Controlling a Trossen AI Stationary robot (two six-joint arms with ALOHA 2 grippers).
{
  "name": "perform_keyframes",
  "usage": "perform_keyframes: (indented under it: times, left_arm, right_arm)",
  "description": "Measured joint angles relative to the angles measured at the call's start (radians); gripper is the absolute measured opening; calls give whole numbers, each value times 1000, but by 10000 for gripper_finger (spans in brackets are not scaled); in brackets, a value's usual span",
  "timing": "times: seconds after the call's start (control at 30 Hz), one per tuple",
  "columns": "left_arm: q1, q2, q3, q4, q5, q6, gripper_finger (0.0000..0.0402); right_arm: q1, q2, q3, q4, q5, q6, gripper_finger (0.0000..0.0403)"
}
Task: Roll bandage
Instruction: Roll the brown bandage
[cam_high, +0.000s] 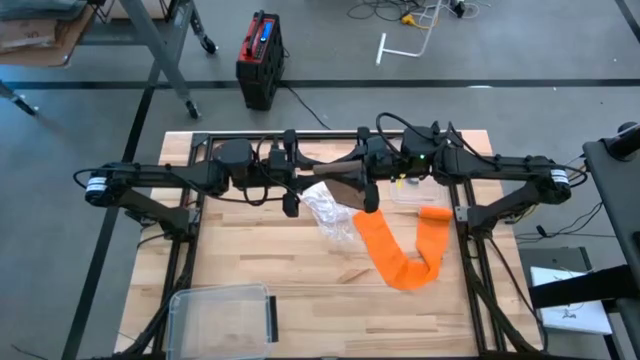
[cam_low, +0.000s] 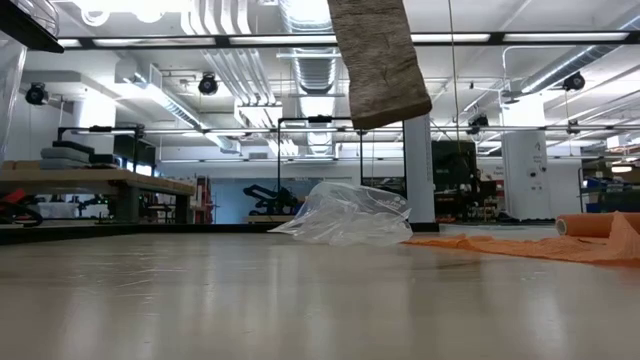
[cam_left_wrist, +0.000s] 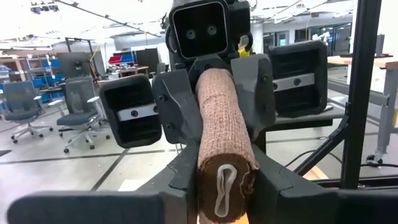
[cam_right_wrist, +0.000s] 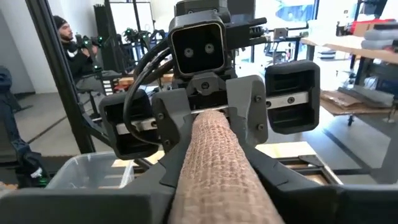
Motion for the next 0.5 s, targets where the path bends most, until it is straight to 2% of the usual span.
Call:
perform_keyframes:
  times: [0.2, 0.4, 0.5]
  left_arm:
    - [0, -7, 0, -16, 0, 50, 64]
    - [-1, -5, 0, -10, -3, 125, 70]
    - [-3, -5, 0, -11, -6, 143, 69]
  right_arm:
    - [1, -3, 0, 4, -10, 147, 155]
    - [0, -2, 1, 27, -9, 375, 212]
    - [1, 4, 2, 36, -7, 432, 234]
